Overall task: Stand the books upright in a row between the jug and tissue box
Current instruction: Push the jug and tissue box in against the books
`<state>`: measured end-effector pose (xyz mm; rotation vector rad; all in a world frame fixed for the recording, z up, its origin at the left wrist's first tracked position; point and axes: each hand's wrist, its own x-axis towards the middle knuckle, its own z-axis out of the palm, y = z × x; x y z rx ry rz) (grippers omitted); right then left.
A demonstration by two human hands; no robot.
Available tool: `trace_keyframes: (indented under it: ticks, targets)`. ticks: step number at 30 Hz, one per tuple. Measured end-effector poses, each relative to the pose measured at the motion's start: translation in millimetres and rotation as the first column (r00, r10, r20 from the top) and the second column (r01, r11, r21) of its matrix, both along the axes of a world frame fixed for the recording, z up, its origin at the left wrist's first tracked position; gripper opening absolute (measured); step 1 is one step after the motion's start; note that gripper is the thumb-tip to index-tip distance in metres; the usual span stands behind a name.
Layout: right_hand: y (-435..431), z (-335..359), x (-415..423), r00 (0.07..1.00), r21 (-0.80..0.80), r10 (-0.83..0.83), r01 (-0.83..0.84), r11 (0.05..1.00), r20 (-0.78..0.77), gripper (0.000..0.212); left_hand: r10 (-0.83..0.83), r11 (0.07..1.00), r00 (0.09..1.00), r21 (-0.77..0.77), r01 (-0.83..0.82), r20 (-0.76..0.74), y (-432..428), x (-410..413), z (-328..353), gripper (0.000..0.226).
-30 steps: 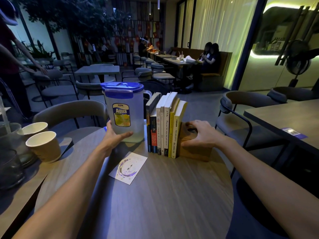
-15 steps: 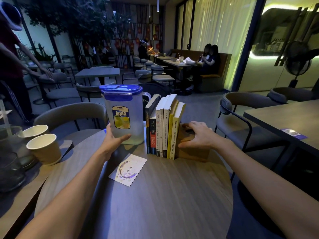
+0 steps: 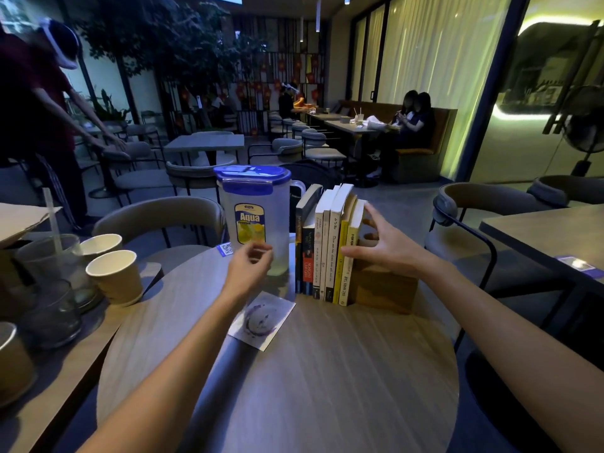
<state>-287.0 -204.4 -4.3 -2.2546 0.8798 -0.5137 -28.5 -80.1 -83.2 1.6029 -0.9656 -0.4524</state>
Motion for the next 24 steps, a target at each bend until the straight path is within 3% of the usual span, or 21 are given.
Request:
trace_keyframes:
  ticks: [2, 4, 10, 24]
  targets:
    - [5, 1, 4, 1.0, 0.007, 0.002, -0.003, 1.0, 0.014, 0.109, -0.175, 0.984, 0.984, -0.016, 0.176, 0.044, 0, -21, 14, 0.026]
    - [8, 0, 9, 1.0, 0.001, -0.015, 0.015, 1.0, 0.01, 0.11, -0.252, 0.967, 0.967, -0.031, 0.253, 0.035, -4, -35, 22, 0.038]
    - [11, 1, 14, 1.0, 0.03, -0.009, 0.01, 1.0, -0.016, 0.111, -0.218, 0.973, 0.976, -0.074, 0.217, -0.005, -9, -50, 25, 0.053]
    - [6, 0, 11, 0.999, -0.033, -0.023, 0.022, 0.999, -0.04, 0.122, -0.196, 0.979, 0.98, -0.043, 0.198, 0.034, -15, -40, 20, 0.047]
